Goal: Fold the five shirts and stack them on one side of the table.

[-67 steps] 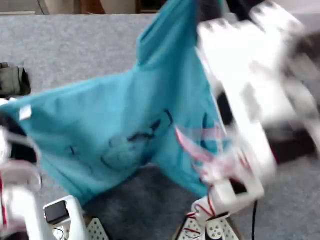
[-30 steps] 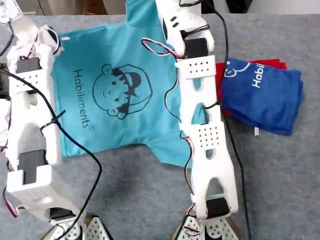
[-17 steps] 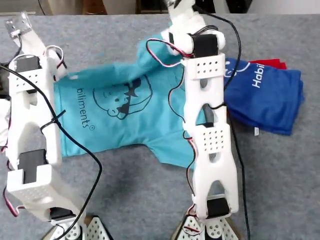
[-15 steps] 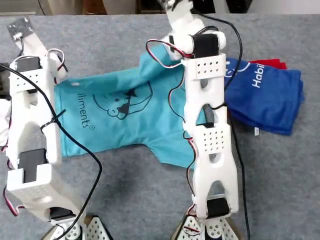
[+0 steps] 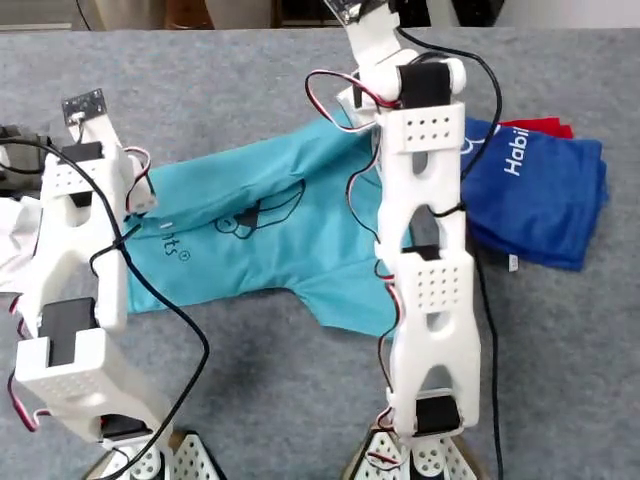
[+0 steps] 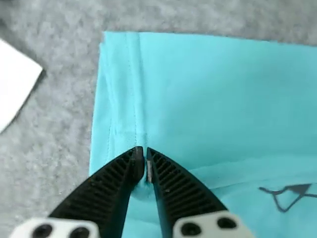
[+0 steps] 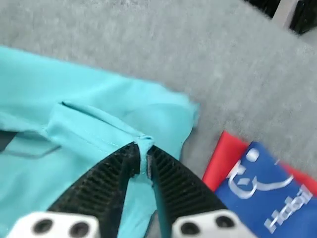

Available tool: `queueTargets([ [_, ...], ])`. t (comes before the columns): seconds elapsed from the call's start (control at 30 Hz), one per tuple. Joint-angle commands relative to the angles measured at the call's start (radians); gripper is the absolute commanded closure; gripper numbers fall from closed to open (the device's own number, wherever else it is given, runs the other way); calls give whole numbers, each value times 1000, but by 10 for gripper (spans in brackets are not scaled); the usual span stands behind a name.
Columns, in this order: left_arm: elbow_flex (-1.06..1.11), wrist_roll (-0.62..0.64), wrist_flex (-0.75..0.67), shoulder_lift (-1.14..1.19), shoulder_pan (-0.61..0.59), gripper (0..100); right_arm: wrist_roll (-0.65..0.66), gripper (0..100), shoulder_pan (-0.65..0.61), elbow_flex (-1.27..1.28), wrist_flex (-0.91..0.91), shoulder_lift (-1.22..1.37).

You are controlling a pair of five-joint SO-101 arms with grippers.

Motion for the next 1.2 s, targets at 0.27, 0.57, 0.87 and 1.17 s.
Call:
queueTargets([
  [0.27,55,-69,137,-58,5,981,-25,997,31,878,-51,-527],
  [0.57,187,-72,187,-263,-6,981,-15,997,53,1362,-206,-842],
  [0.87,344,-75,181,-328,-104,981,20,997,54,1793,-328,-1095],
  [1.17,390,-75,180,-328,-112,981,64,997,140,1906,-321,-1224],
])
